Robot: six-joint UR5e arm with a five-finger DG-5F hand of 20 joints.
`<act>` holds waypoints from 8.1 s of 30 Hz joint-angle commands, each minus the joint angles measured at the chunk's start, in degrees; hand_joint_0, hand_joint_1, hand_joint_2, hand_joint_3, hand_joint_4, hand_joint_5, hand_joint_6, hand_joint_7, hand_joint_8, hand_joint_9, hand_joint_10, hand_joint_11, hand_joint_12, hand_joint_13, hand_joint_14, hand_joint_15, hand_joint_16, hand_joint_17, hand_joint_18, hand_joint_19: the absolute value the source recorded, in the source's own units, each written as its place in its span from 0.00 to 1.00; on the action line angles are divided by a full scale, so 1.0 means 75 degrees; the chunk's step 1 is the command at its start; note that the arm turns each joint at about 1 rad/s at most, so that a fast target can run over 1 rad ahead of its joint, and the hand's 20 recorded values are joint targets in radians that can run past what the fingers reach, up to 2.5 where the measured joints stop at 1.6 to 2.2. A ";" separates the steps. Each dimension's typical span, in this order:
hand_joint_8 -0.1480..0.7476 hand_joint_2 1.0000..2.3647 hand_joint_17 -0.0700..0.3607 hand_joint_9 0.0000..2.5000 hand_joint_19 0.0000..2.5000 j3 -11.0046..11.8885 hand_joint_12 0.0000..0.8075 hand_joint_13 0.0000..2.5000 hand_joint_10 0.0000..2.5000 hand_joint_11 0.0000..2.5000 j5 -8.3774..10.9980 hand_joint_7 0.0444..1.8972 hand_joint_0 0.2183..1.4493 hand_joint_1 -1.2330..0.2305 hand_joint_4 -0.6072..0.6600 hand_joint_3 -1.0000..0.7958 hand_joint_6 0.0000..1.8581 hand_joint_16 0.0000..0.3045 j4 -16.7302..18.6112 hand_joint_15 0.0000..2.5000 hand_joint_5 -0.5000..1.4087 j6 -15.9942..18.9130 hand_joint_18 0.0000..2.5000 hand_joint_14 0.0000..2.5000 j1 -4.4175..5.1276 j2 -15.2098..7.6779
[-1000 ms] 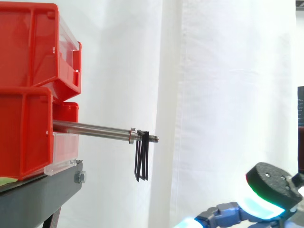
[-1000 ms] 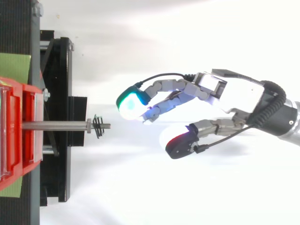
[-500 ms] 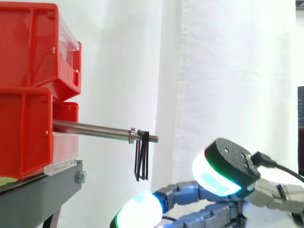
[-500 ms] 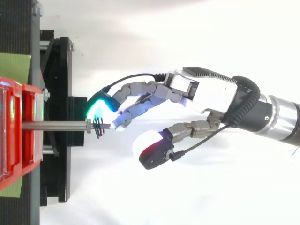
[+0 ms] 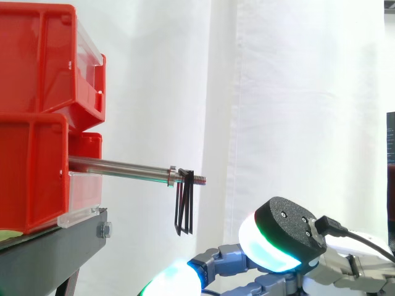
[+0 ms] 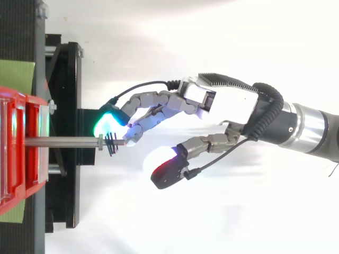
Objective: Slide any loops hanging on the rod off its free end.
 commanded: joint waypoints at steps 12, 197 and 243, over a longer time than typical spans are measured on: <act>0.45 0.01 0.37 0.33 0.25 0.0820 0.33 0.37 0.00 0.04 -0.0652 0.47 0.27 0.43 0.66 0.33 0.27 0.13 0.0132 0.14 0.19 0.0149 0.31 0.01 -0.0166 -0.0630; 0.52 0.01 0.43 0.40 0.24 0.1663 0.39 0.43 0.00 0.13 -0.2480 0.43 0.31 0.34 0.58 0.50 0.47 0.17 -0.0243 0.16 0.18 0.0090 0.39 0.00 -0.0974 -0.0618; 0.57 0.26 0.47 0.42 0.23 0.1593 0.44 0.45 0.00 0.14 -0.2714 0.45 0.25 0.38 0.49 0.55 0.50 0.19 -0.2586 0.16 0.19 -0.0027 0.41 0.00 -0.1044 0.0190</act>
